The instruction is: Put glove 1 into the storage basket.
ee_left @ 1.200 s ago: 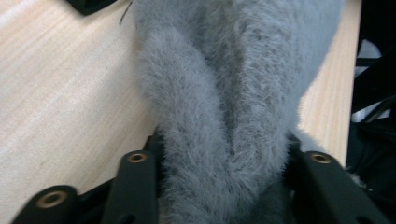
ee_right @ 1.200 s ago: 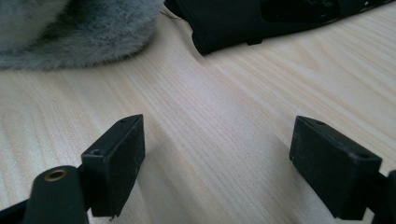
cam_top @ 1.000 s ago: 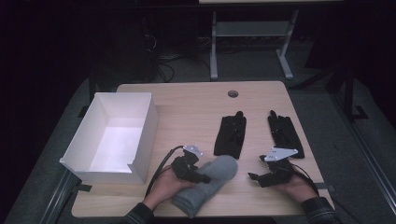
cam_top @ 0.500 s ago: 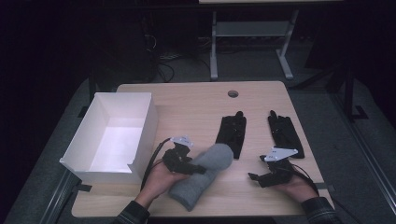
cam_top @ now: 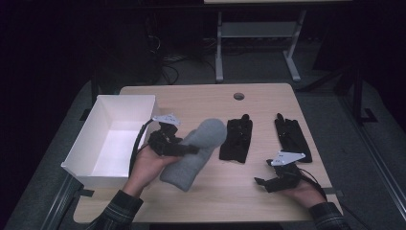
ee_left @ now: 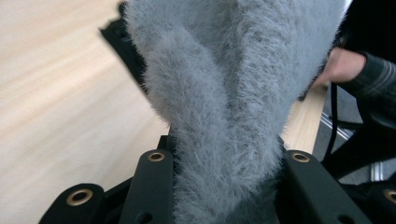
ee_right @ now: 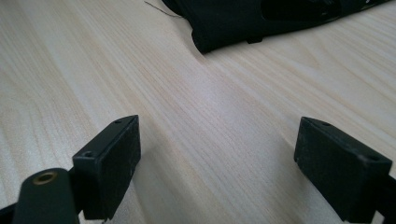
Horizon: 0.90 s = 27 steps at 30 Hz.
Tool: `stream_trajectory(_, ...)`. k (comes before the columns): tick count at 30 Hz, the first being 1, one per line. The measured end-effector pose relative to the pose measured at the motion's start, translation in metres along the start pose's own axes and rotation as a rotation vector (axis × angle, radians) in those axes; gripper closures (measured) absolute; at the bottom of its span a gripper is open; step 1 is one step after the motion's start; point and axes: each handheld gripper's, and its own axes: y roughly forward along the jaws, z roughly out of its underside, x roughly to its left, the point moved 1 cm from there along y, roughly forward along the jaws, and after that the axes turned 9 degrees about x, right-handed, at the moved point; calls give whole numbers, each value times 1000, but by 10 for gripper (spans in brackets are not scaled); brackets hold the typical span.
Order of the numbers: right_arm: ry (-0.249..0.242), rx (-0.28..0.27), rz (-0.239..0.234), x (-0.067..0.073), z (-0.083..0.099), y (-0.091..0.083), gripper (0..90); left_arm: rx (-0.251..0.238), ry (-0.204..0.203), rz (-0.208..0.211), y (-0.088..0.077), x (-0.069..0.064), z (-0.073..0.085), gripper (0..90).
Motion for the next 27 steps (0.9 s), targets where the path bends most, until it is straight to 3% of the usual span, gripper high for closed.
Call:
stream_trajectory(13,-4,-1,2,0,0,0,142,-56,-8,-47,-51,17,-24,671)
stream_trajectory(27,-3,0,2,0,0,0,141,-126,-69,-129,-115,43,-23,671)
